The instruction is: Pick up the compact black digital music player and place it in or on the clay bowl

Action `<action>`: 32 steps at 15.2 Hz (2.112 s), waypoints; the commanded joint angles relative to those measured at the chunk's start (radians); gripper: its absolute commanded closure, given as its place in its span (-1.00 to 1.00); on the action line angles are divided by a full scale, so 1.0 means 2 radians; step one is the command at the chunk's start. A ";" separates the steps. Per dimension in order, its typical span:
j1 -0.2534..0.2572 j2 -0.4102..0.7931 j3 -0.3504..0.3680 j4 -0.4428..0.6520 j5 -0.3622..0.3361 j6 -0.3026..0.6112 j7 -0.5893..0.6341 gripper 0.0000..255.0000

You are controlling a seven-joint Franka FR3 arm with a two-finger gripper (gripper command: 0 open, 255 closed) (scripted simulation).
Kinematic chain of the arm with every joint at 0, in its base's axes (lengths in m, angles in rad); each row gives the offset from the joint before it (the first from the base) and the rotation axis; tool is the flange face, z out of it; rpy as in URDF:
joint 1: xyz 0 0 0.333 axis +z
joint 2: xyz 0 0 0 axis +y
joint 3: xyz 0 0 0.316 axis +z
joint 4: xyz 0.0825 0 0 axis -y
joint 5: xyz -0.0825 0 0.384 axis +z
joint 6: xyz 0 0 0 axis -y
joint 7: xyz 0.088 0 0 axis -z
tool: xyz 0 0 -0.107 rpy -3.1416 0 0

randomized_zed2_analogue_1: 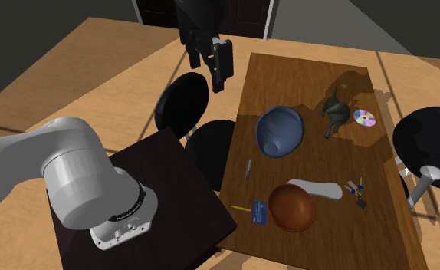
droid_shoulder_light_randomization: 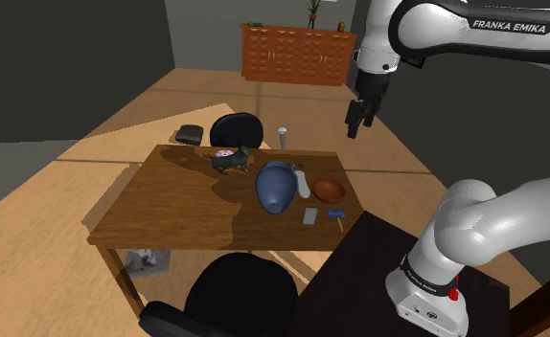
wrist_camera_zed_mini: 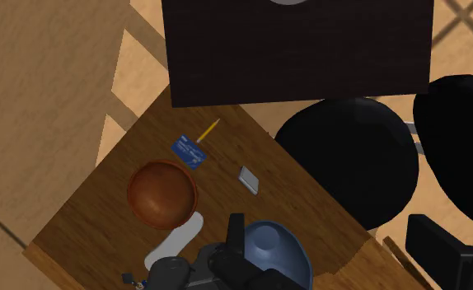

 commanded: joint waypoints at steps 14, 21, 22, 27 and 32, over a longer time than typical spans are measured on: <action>-0.037 0.030 0.007 -0.208 -0.013 0.283 0.092 -1.00; -0.069 0.141 0.017 -0.264 -0.035 0.474 0.153 -1.00; -0.076 0.163 0.021 -0.268 -0.041 0.502 0.164 -1.00; -0.133 0.291 0.051 -0.265 -0.106 0.644 0.247 -1.00; -0.213 0.439 0.058 -0.203 -0.418 0.736 0.526 -1.00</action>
